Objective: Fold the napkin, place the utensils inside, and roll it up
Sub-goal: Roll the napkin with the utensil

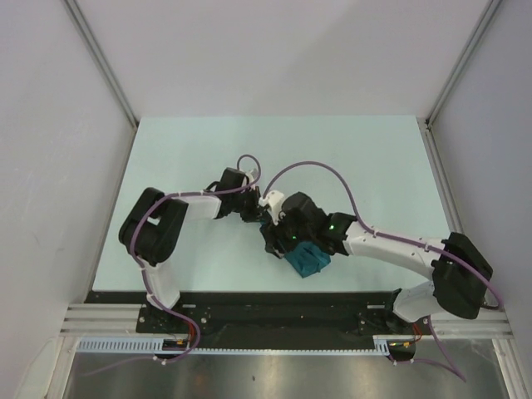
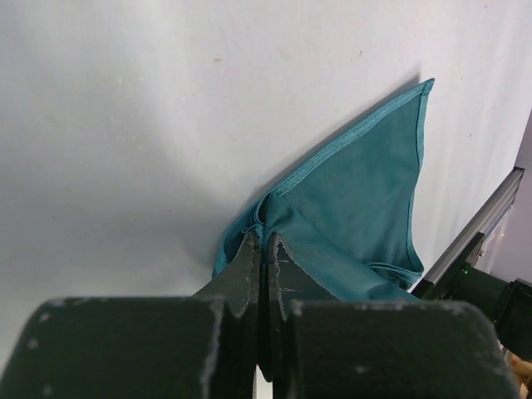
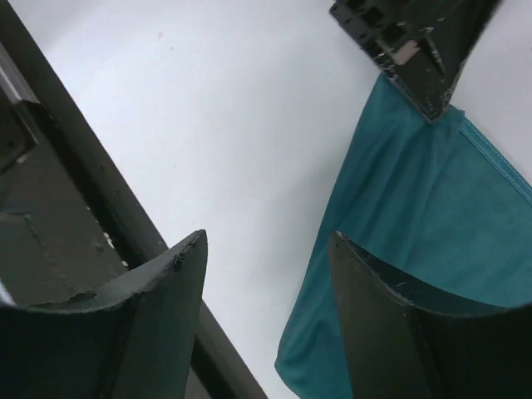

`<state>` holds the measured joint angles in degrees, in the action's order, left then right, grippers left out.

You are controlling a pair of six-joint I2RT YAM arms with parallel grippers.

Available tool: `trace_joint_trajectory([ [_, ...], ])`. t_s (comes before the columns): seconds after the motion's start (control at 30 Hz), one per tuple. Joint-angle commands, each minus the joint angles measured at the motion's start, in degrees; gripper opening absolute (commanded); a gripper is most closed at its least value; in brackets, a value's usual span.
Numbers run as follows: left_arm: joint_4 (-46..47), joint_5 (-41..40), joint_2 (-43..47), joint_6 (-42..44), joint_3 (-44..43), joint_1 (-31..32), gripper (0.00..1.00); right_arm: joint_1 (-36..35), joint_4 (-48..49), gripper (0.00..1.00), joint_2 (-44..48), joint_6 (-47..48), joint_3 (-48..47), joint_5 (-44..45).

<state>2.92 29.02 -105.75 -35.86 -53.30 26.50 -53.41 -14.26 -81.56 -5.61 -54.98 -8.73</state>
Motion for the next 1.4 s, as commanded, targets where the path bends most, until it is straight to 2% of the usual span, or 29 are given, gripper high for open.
trace_joint_trajectory([
  [0.0,-5.55,-0.28,-1.47,1.84,-1.98,0.48,0.0,-6.25,-0.42,0.63,-0.7,4.02,1.19,13.3],
  [0.2,-5.82,0.08,-1.74,1.49,-2.25,0.48,0.0,-12.15,-1.29,0.61,-7.55,4.99,0.67,23.57],
  [0.33,-6.08,0.08,-1.65,1.58,-2.34,0.48,0.0,-12.77,-1.91,0.6,-9.84,4.55,1.1,29.81],
  [0.53,-6.52,-0.01,-1.74,1.75,-2.86,0.48,0.0,-12.77,-1.82,0.61,-10.9,4.64,2.16,34.04],
  [0.7,-6.52,0.16,-1.82,1.67,-3.39,0.48,0.0,-11.02,-1.47,0.57,-12.57,4.2,3.04,31.41],
  [0.8,-6.61,0.25,-1.65,1.67,-3.57,0.48,0.0,-9.18,-1.55,0.49,-13.45,3.85,3.13,29.04],
  [0.87,-6.52,0.43,-1.47,1.58,-3.57,0.48,0.0,-7.77,-1.12,0.39,-13.54,3.5,3.21,25.8],
  [0.97,-5.91,1.04,-1.21,1.67,-3.48,0.39,0.0,-3.82,-1.12,0.28,-13.71,2.44,3.74,17.37],
  [1.0,-5.56,1.13,-0.77,1.58,-3.39,0.39,0.04,-2.77,-1.03,0.23,-13.45,2.36,3.91,11.52],
  [1.03,-5.38,1.13,-0.42,1.49,-3.22,0.22,0.15,-0.41,-0.6,0.16,-13.36,2.01,4.35,8.41],
  [1.07,-4.86,1.04,0.02,1.32,-3.04,-0.39,0.47,1.01,-0.16,0.12,-13.28,1.39,4.79,4.38],
  [1.13,-3.19,0.69,2.21,0.61,-1.81,-1.36,0.69,5.39,1.33,0.01,-13.36,0.43,6.46,-5.91],
  [1.17,-1.62,0.87,3.26,0.61,-1.29,-2.58,0.78,6.81,1.95,0.0,-13.97,-0.71,6.9,-9.08],
  [1.2,-0.21,0.43,5.19,0.96,-0.32,-3.2,0.85,8.3,3.7,0.0,-14.33,-1.24,8.21,-14.94],
  [1.27,0.77,-0.45,7.22,1.66,1.17,-4.7,0.9,12.09,5.73,0.0,-15.38,-3.34,9.27,-20.6],
  [1.3,1.12,-1.41,8.1,2.8,1.61,-4.97,0.9,13.14,7.82,0.0,-16.43,-4.14,10.24,-25.23],
  [1.37,1.48,-2.73,10.56,3.86,3.01,-5.06,0.91,16.04,9.86,0.0,-17.84,-6.68,10.95,-29.13],
])
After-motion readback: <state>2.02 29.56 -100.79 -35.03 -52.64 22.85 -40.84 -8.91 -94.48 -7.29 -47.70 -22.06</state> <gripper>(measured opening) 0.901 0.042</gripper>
